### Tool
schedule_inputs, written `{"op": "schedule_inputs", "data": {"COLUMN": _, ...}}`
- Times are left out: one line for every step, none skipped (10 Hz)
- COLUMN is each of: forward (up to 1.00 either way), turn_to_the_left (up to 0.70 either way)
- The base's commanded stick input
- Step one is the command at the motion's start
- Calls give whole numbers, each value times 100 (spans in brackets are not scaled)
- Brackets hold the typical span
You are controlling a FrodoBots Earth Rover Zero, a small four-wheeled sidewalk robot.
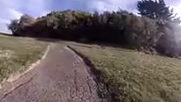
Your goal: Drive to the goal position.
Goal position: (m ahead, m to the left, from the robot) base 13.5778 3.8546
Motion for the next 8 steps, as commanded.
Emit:
{"op": "schedule_inputs", "data": {"forward": 70, "turn_to_the_left": 0}}
{"op": "schedule_inputs", "data": {"forward": 70, "turn_to_the_left": 0}}
{"op": "schedule_inputs", "data": {"forward": 70, "turn_to_the_left": 0}}
{"op": "schedule_inputs", "data": {"forward": 70, "turn_to_the_left": 0}}
{"op": "schedule_inputs", "data": {"forward": 70, "turn_to_the_left": 0}}
{"op": "schedule_inputs", "data": {"forward": 70, "turn_to_the_left": 0}}
{"op": "schedule_inputs", "data": {"forward": 70, "turn_to_the_left": 0}}
{"op": "schedule_inputs", "data": {"forward": 70, "turn_to_the_left": 0}}
